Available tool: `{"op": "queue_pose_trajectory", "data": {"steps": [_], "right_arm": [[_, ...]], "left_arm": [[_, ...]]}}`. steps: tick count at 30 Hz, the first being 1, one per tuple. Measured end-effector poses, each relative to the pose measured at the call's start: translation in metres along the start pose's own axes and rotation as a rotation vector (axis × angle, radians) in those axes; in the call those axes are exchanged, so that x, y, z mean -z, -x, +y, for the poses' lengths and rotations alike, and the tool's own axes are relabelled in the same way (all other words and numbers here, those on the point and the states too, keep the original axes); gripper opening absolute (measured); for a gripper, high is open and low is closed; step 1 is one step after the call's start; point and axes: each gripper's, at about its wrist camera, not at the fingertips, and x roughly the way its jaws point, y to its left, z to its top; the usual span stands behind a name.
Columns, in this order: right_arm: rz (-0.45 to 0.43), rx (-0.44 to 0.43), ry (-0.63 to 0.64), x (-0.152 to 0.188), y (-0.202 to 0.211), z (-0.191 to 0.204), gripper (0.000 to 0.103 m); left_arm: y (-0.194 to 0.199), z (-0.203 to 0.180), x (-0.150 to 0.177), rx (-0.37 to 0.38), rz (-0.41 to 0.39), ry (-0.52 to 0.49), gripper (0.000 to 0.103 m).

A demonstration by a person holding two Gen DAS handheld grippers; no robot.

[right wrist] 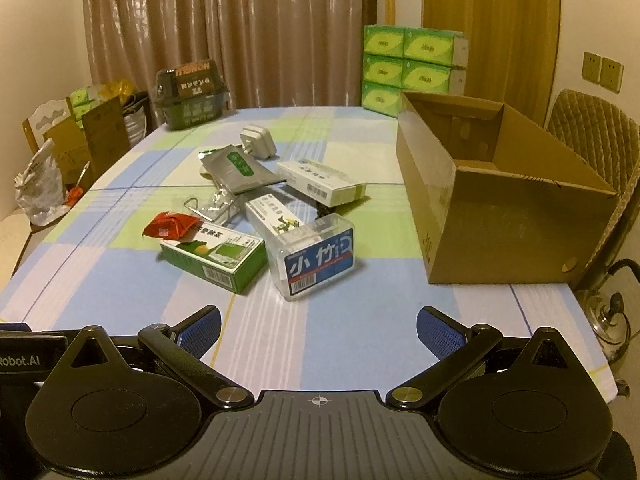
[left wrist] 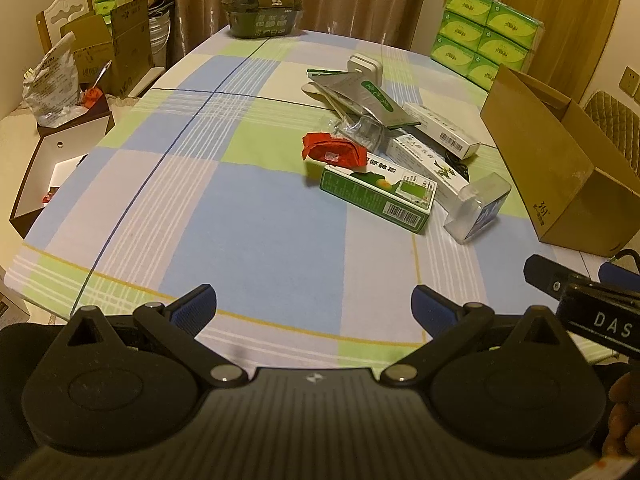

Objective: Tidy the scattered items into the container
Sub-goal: 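Move the left tool toward the red wrapped packet on the table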

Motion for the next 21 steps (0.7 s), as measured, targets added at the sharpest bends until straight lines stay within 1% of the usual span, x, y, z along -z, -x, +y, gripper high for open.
{"op": "queue_pose_trajectory", "data": {"steps": [10, 17, 21], "right_arm": [[0.029, 0.007, -0.008, 0.001, -0.014, -0.002, 0.101], [0.049, 0.008, -0.012, 0.002, -0.024, -0.004, 0.101], [0.059, 0.009, -0.012, 0.003, -0.031, -0.004, 0.101]], "left_arm": [[-0.008, 0.003, -0.002, 0.018, 0.016, 0.006, 0.102], [-0.017, 0.007, -0.003, 0.017, 0.031, 0.021, 0.102], [-0.021, 0.009, -0.002, 0.028, 0.037, 0.014, 0.102]]}}
